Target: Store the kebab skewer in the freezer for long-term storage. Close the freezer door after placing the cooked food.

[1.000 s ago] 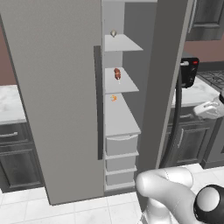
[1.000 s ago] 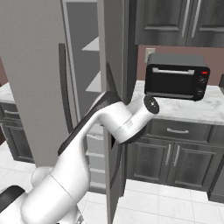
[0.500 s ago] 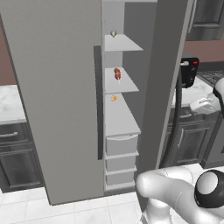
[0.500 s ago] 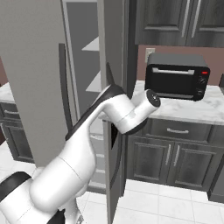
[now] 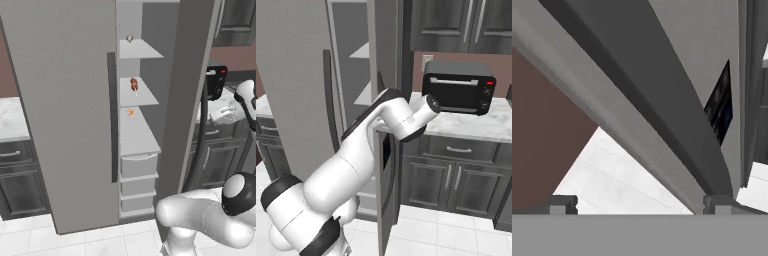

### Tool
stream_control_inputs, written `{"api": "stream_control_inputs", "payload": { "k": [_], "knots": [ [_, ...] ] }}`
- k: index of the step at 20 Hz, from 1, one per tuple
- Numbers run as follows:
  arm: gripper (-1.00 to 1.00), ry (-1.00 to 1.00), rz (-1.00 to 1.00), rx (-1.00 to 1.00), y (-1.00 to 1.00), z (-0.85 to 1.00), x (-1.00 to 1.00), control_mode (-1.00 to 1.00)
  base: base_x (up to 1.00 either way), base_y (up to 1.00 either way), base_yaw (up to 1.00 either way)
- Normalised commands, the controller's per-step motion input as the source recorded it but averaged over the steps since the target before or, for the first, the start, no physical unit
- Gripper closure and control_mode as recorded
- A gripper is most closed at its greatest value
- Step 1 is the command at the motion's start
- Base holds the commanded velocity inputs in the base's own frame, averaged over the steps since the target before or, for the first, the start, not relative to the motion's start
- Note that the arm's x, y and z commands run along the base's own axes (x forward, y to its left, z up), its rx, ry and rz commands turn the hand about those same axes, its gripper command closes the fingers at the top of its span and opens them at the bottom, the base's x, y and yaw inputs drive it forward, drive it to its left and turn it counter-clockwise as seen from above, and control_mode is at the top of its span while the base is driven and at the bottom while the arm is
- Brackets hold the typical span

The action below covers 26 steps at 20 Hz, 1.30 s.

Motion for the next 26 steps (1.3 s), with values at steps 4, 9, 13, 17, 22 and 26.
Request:
{"api": "stream_control_inputs", "payload": {
  "k": [4,9,13,17,22,26],
  "knots": [
    [-1.00,-0.02,0.11,0.00,-0.06,-0.04,0.35,-1.00,0.00,0.00,0.00],
    [-1.00,0.00,0.12,0.00,-0.14,-0.06,0.33,-1.00,0.00,0.00,0.00],
    [-1.00,-0.03,0.13,0.00,-0.27,-0.11,0.25,-1.00,0.00,0.00,0.00],
    [-1.00,-0.02,0.12,0.00,-0.11,-0.06,0.27,-1.00,0.00,0.00,0.00],
    [-1.00,0.00,0.09,0.00,0.00,-0.05,0.30,-1.00,0.00,0.00,0.00],
    [-1.00,0.00,0.05,0.00,0.04,-0.06,0.20,-1.00,0.00,0.00,0.00]
  ]
}}
